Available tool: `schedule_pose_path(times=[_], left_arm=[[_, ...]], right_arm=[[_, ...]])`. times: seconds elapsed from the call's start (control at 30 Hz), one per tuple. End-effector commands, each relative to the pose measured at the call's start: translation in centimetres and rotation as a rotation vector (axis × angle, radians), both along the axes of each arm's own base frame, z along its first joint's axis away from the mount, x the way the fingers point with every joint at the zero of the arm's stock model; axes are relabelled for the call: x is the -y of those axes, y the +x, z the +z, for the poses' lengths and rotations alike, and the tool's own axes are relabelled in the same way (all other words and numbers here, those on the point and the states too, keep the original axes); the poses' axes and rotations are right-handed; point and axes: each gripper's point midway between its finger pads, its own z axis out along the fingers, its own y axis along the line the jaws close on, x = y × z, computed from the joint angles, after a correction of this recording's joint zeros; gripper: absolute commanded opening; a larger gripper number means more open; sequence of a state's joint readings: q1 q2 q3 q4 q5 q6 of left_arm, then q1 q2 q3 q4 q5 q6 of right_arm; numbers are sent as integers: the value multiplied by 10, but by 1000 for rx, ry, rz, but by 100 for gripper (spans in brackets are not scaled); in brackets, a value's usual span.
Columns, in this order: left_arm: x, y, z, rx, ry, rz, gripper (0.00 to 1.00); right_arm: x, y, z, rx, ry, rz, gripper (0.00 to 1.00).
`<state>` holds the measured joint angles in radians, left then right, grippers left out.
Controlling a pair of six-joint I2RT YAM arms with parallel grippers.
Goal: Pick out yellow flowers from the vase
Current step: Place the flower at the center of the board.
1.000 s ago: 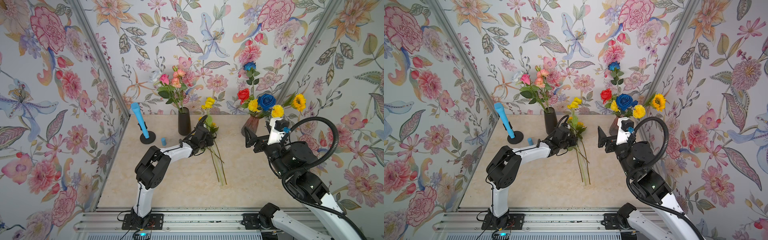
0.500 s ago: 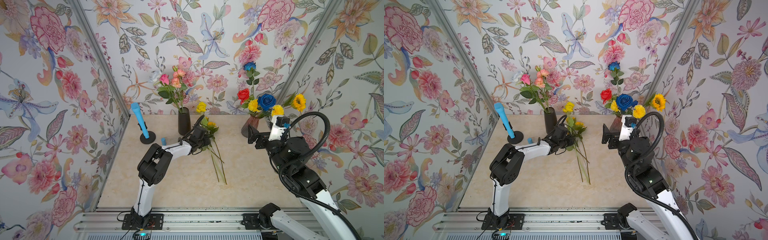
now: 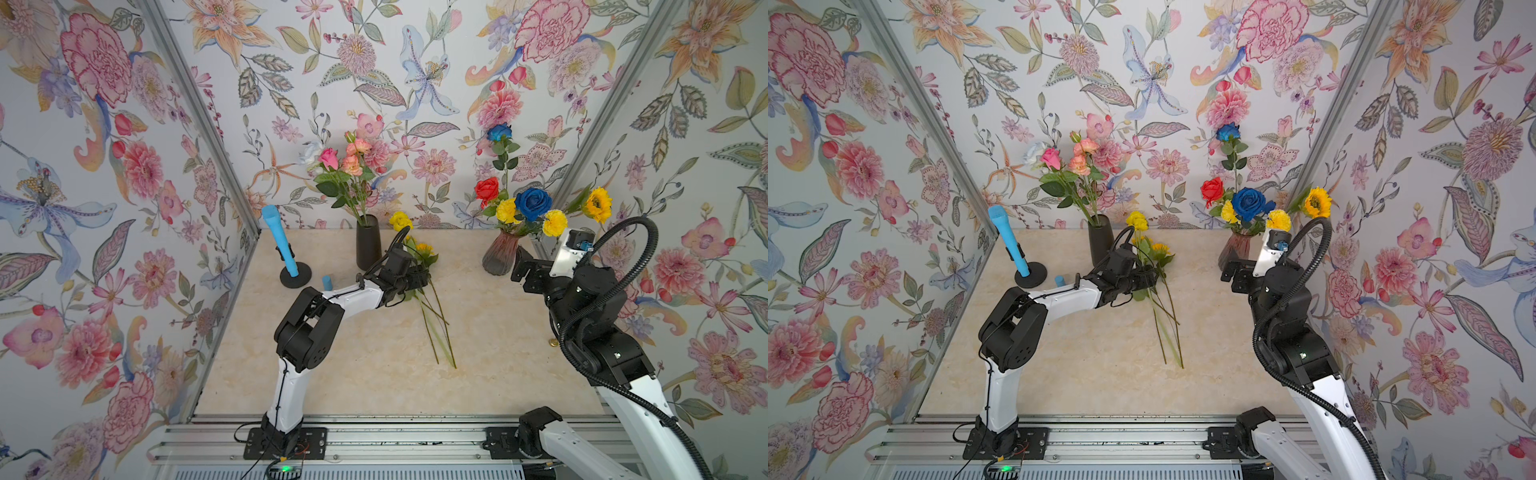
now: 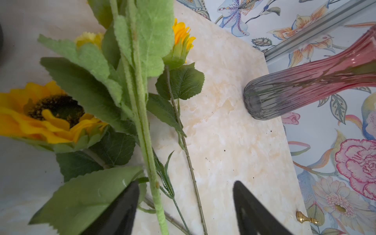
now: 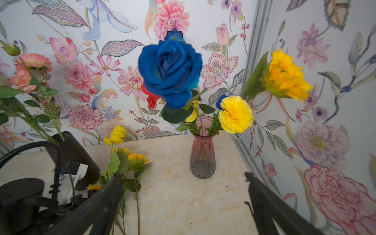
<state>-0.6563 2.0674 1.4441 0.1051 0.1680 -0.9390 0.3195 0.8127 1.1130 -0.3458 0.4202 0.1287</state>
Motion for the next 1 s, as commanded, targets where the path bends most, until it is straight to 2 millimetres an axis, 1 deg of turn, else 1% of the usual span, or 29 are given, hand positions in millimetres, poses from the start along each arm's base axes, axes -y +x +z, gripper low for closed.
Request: schedule_pose_path(times=[0.0,0.07,0.1,0.13,0.2,0.27,0.3,0.4,0.43,0.5,0.57,0.63,0.7,0.8,0.9,0.97], left_arm=[[2,-5,76,186,-77,-70,99],[-3,-18,98,279,-96,-102,100],[-6,-27,112,340,-105,-126,100],[-10,-36,120,387,-112,-146,100],[-22,-60,138,491,-134,-184,100],[-36,-79,149,568,-148,-192,100],[-46,-90,165,623,-165,-188,100],[-64,-113,168,696,-178,-185,100],[-69,-116,169,708,-170,-177,100],[-79,-121,167,718,-155,-153,100],[-83,-129,167,732,-175,-149,100],[-88,-135,167,751,-193,-144,100],[-93,-138,163,763,-177,-136,100],[-97,-137,157,770,-140,-122,100],[-99,-137,154,778,-134,-117,100],[-99,-138,151,782,-128,-119,100]], right_arm=[[28,-1,2,-1,26,-112,100],[35,7,-12,-29,48,-130,100],[38,12,-20,-41,60,-135,100],[39,16,-27,-50,72,-139,100],[47,24,-41,-67,98,-157,100],[57,31,-56,-86,134,-177,100],[63,34,-64,-98,156,-190,100],[79,40,-84,-121,234,-208,100],[83,42,-88,-125,256,-213,100],[98,45,-107,-149,323,-233,100],[105,49,-121,-167,371,-232,98],[106,55,-130,-171,388,-219,97],[100,63,-131,-143,399,-178,96],[89,77,-126,-86,416,-100,96],[78,92,-119,-27,378,-36,96],[75,102,-116,13,349,-6,95]])
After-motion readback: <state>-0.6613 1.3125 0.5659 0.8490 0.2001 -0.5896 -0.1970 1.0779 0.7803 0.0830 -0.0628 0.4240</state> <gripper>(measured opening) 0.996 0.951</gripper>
